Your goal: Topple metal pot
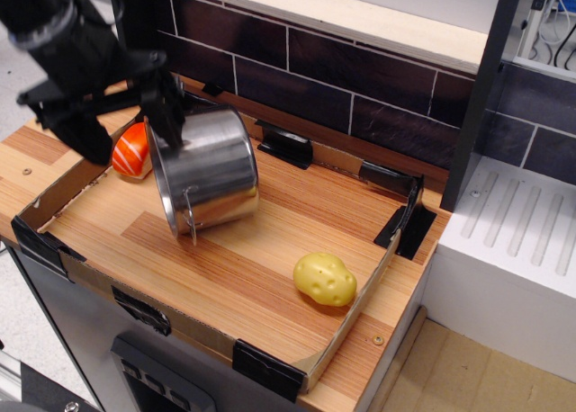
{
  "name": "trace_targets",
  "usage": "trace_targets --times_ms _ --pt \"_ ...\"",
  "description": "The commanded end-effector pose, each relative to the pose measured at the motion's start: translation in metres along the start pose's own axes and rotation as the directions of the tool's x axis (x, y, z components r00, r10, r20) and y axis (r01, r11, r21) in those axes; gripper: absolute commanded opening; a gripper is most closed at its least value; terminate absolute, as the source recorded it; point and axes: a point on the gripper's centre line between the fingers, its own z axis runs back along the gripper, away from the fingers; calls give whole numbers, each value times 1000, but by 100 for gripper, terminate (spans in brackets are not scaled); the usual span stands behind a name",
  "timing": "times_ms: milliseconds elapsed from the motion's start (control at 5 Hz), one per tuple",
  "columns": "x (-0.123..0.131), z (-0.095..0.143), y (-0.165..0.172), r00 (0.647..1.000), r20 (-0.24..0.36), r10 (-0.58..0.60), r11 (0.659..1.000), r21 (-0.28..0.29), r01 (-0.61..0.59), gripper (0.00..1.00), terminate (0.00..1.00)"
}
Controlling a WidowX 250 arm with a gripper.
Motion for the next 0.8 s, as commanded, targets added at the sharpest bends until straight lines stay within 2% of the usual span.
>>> trace_targets --times_ms 0,200,400,600 --pt "14 60 -18 998 24 66 996 59 -68 100 0" --pt "24 78 -23 994 2 111 990 86 -111 100 0" --pt "24 78 -23 994 2 111 990 86 -111 100 0" --pt "24 78 -23 994 2 111 990 86 -111 100 100"
